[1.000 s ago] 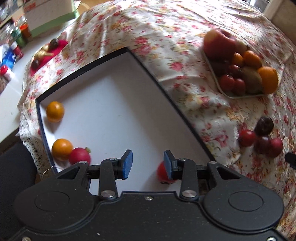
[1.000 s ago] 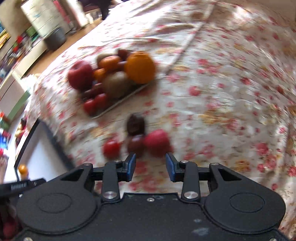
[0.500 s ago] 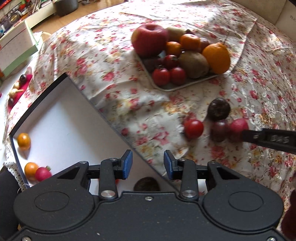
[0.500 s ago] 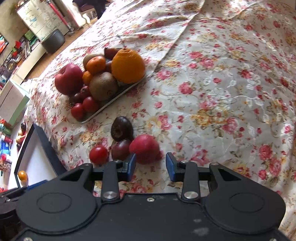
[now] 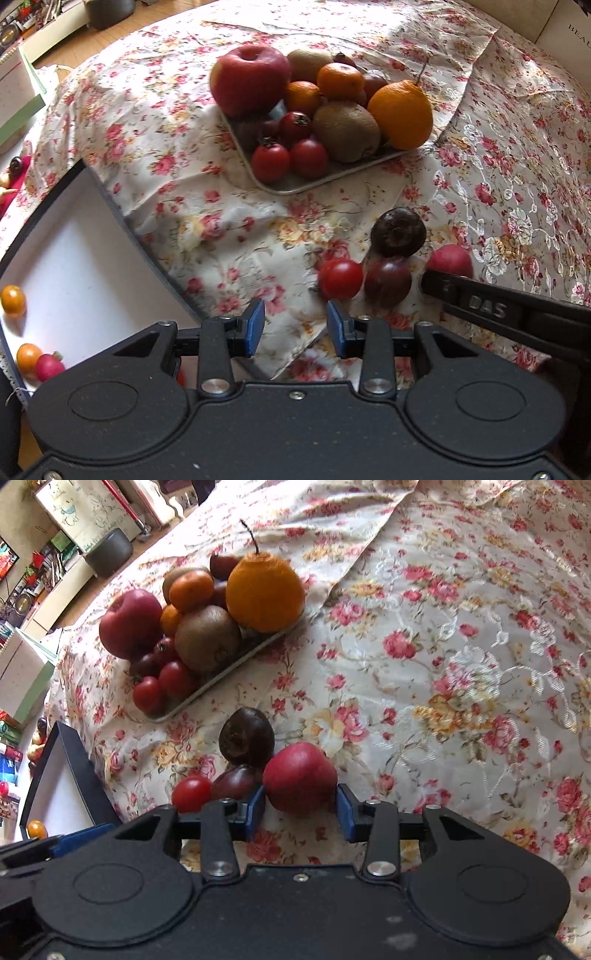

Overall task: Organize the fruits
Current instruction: 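Reach the left gripper to the red cherry tomato while the right moves to the pink fruit, then grasp the red cherry tomato with the left gripper while the right closes on the pink fruit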

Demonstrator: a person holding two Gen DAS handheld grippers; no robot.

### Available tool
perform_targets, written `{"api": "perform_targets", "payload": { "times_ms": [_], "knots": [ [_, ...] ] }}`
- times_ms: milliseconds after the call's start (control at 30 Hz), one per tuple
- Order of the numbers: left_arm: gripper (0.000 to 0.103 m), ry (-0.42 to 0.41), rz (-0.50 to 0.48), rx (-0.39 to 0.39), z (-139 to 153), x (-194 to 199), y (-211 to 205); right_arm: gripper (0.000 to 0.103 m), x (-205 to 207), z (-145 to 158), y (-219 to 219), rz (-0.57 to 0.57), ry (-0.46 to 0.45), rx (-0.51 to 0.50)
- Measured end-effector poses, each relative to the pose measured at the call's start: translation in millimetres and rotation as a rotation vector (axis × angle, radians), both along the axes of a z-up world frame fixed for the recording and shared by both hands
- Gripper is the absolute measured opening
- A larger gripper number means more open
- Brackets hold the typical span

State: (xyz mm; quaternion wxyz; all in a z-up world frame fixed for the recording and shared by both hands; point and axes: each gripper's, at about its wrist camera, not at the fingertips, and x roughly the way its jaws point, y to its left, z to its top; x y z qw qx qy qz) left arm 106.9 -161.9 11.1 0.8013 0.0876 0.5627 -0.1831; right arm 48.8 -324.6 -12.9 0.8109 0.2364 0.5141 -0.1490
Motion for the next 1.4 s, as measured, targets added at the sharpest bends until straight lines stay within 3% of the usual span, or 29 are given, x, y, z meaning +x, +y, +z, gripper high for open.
{"api": "perform_targets", "payload": {
  "times_ms": [133,233,333,667,800,933,1167,1400],
  "knots": [
    [0.045,0.012,0.004,-0.022,-6,5,-10,0.036,-14,13,-8,-0.034,-0.033,-0.045],
    [0.046,0.017,0.003,-0.016,-12,9,-19,0.023,-22,21,-14,-0.033,-0.054,-0.039],
    [0.05,0.033,0.003,-0.018,-18,11,-25,0.022,-24,24,-17,-0.028,-0.064,-0.043],
    [0.048,0.001,0.007,0.04,-33,14,-38,0.039,-13,7,-19,-0.013,-0.054,0.013],
    [0.048,0.015,0.029,0.024,-34,19,-37,0.044,-10,1,-22,-0.029,-0.063,0.04],
    [0.04,0.01,0.037,-0.014,-33,23,-32,0.046,-8,-2,-25,-0.036,-0.062,0.06],
    [0.04,0.035,0.068,-0.06,-30,29,-21,0.046,-3,-1,-22,-0.036,-0.064,0.035],
    [0.04,0.001,0.133,-0.025,-14,34,-1,0.046,1,-2,-16,-0.015,-0.058,-0.005]
  ]
}}
